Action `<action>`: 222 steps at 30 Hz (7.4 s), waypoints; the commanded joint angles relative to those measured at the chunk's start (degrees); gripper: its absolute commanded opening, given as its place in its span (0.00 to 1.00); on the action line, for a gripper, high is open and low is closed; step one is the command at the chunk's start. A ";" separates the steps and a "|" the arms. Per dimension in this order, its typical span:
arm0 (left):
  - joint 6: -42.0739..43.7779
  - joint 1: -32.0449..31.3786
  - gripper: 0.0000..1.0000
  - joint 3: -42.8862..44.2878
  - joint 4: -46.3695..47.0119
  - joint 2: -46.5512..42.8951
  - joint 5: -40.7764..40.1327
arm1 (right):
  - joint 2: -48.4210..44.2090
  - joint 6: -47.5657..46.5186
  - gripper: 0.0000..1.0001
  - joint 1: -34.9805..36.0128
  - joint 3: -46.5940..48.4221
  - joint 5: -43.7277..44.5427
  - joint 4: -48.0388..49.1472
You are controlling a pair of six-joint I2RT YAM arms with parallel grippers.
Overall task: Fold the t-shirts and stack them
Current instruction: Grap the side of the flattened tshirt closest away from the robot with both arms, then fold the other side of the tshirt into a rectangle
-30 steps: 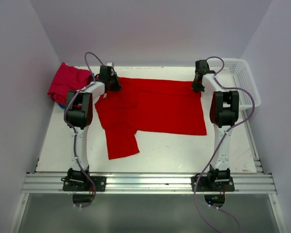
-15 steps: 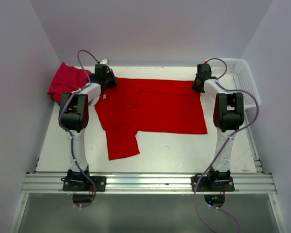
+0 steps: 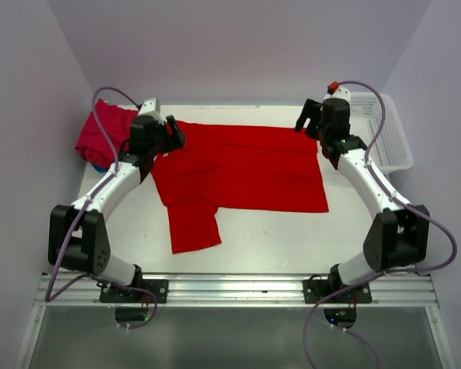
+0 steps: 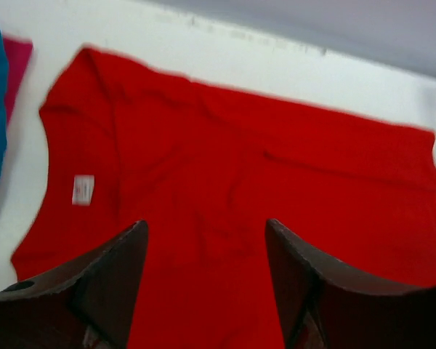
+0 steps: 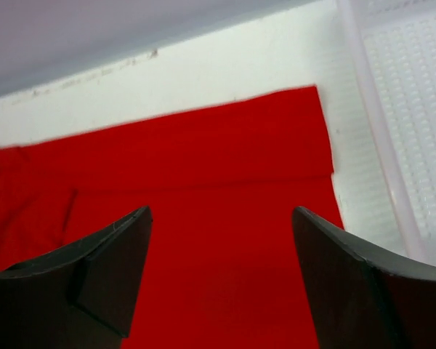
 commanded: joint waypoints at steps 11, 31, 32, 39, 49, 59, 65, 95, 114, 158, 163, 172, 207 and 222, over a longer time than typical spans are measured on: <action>-8.42 -16.97 0.84 -18.55 -35.29 -20.37 -7.05 | -18.01 2.98 0.86 8.89 -18.36 1.52 -16.25; -28.47 -34.99 0.71 -24.97 -53.34 -24.28 -16.01 | -25.92 3.86 0.85 8.89 -28.57 -4.28 -15.29; -28.38 -35.26 0.71 -24.97 -52.64 -22.61 -15.58 | -26.01 3.86 0.85 8.89 -28.66 -4.29 -15.29; -26.98 -36.23 0.62 -26.29 -45.70 -16.97 -14.87 | -27.68 3.78 0.85 8.89 -29.19 -3.85 -15.55; -28.56 -36.23 0.37 -26.38 -45.95 -14.69 -18.56 | -28.03 3.86 0.84 8.89 -28.92 -3.85 -16.08; -33.30 -36.23 0.43 -24.27 -52.28 -15.48 -23.22 | -27.77 3.86 0.84 8.89 -29.10 -3.85 -15.82; -32.61 -36.23 0.42 -23.92 -51.67 -14.16 -21.38 | -28.03 3.95 0.83 8.89 -29.10 -3.24 -16.43; -26.55 -36.50 0.00 -14.26 -48.77 -18.91 -20.49 | -19.96 12.21 0.92 8.89 -28.84 14.34 -27.23; -15.11 -35.44 0.00 -15.91 -39.10 -17.85 -21.47 | -18.20 31.81 0.78 1.07 -35.25 21.91 -25.32; -12.67 -30.01 0.00 -15.22 -36.29 -24.35 -29.46 | -18.19 23.38 0.00 -4.55 -34.47 13.73 -15.38; -6.77 -23.06 0.00 -13.46 -29.17 -21.30 -28.58 | -12.84 21.80 0.00 -4.47 -28.77 12.94 -14.41; -3.25 -16.20 0.00 -7.92 -19.06 -10.39 -24.81 | 2.81 20.56 0.00 -4.47 -18.30 12.24 -12.04; -0.79 0.51 0.00 14.41 -17.83 6.85 -22.17 | 19.34 15.55 0.00 -7.54 3.33 17.16 -16.17; -0.43 2.53 0.00 19.50 -19.06 11.67 -21.38 | 21.97 14.67 0.00 -7.72 9.30 16.28 -16.34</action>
